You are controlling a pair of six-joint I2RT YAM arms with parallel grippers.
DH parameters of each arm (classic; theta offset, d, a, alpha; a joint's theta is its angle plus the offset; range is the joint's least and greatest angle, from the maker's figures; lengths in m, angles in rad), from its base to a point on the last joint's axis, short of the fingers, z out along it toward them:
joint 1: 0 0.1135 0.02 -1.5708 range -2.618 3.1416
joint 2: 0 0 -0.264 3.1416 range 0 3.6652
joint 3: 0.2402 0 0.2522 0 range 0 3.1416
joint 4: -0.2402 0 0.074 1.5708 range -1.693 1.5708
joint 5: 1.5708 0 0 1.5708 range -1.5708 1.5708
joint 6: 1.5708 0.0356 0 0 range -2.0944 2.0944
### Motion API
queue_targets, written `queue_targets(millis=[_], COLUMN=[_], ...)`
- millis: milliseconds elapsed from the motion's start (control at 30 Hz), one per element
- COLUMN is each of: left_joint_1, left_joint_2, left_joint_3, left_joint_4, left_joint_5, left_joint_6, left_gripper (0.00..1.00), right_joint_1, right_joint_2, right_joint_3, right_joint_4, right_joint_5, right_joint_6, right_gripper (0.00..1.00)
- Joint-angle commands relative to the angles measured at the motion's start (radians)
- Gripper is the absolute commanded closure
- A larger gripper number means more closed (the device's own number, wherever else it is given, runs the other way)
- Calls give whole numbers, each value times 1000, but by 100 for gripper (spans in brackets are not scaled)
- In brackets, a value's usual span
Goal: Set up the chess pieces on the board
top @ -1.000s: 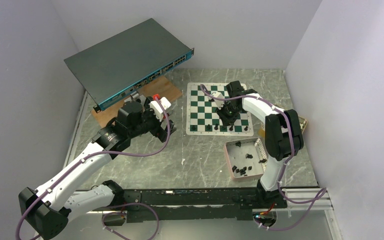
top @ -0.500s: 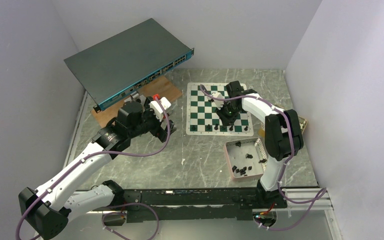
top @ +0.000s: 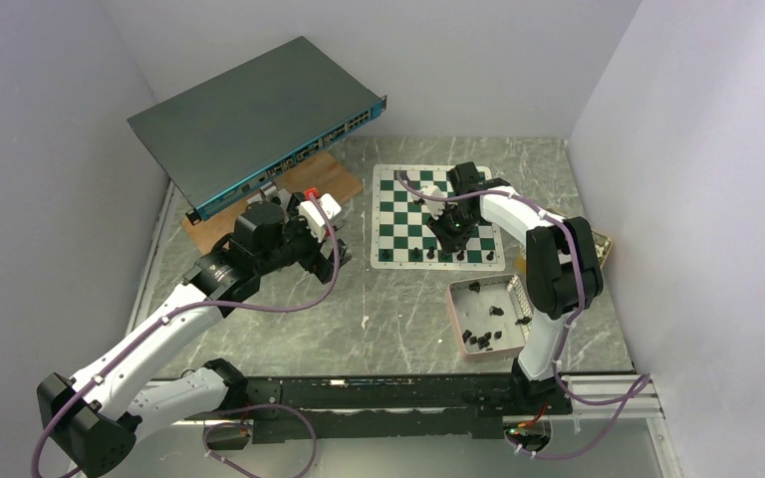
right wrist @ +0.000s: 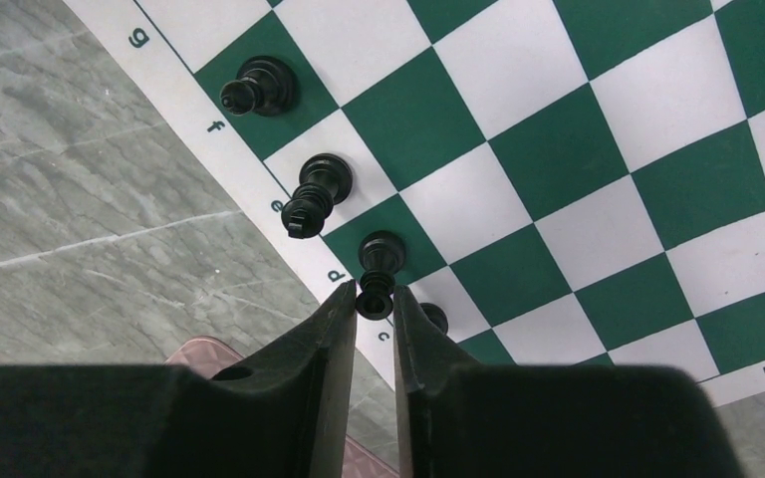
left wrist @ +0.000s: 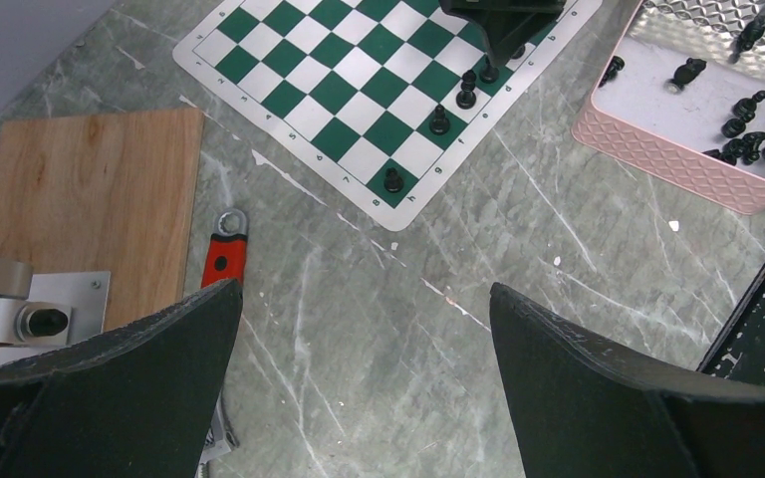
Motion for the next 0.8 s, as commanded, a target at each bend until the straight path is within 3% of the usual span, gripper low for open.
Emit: queue_targets(millis=[0, 133, 400, 600, 767], left_joint_1=[2, 2, 3, 3, 3], left_joint_2=[-8, -8, -11, -22, -27], left_joint_3=[16, 16, 11, 6, 8], left_joint_4=[22, 23, 24, 26, 20], left_joint_5=[25, 25, 28, 22, 7], left_joint_6=[11, 11, 24, 28, 27], left_gripper=[0, 0, 0, 0, 0], right_joint_1=[5, 5, -11, -91, -204], right_joint_2=[12, -4, -109, -281, -507], right_joint_3=[23, 26, 37, 0, -133], right_joint_4=[-16, -16, -52, -169, -258], right_joint_5=[9, 5, -23, -259, -512], right_joint_6=[0, 4, -28, -196, -392], right_gripper=[68, 55, 43, 41, 39])
